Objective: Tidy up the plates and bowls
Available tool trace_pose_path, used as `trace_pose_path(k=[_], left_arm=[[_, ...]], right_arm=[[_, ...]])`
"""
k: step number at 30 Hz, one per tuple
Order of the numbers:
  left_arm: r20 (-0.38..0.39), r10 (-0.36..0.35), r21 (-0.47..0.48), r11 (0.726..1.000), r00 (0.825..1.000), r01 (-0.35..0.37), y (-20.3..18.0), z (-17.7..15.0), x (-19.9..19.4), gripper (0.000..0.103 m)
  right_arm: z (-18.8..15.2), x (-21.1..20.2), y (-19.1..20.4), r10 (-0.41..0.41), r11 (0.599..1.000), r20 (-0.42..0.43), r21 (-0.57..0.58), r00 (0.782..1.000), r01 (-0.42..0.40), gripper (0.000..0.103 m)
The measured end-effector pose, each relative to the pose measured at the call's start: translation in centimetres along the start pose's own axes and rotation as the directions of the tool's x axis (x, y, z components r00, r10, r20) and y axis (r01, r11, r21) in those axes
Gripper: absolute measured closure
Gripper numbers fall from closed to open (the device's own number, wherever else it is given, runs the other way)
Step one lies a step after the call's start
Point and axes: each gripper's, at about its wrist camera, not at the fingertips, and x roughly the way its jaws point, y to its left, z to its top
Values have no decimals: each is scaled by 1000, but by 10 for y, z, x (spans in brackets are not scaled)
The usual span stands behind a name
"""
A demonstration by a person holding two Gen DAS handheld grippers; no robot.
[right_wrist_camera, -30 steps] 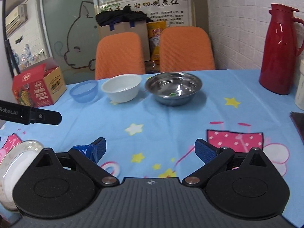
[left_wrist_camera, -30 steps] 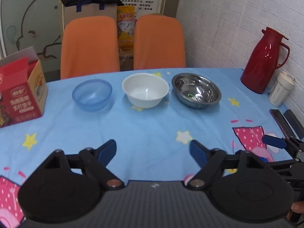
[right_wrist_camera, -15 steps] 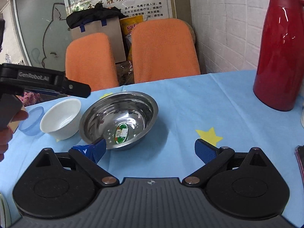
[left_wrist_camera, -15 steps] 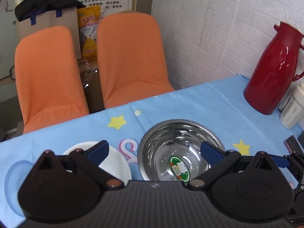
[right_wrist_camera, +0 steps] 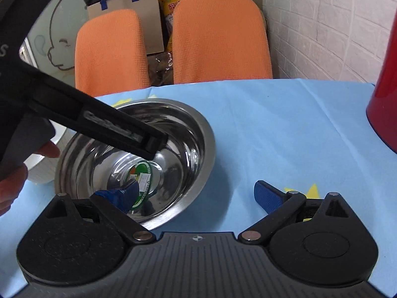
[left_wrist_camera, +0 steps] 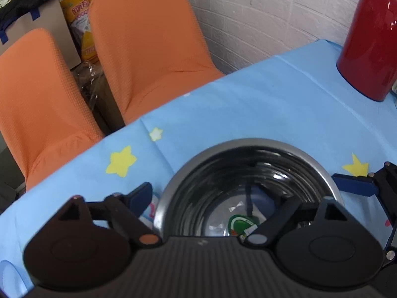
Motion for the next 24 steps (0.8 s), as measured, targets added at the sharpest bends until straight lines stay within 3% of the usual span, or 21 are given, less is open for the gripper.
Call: trace_pose_path(k=[6, 9, 17, 24], left_arm=[[-14, -30, 8, 1000, 999, 30, -11, -5, -7, 48], [-34, -49, 11, 999, 998, 49, -20, -10, -13, 47], [-85, -97, -32, 995, 992, 94, -40, -47, -49, 51], [-82, -105, -66, 993, 991, 99, -55, -103, -97, 51]], right_arm=[[-11, -12, 7, 39, 999, 15, -23, 999, -39, 19], [-15, -22, 11, 90, 996, 2, 9, 996, -90, 18], [-42, -70, 14, 123, 987, -29, 104, 992, -119, 19], [-77, -118, 41, 104, 993, -35, 60, 994, -102, 16]])
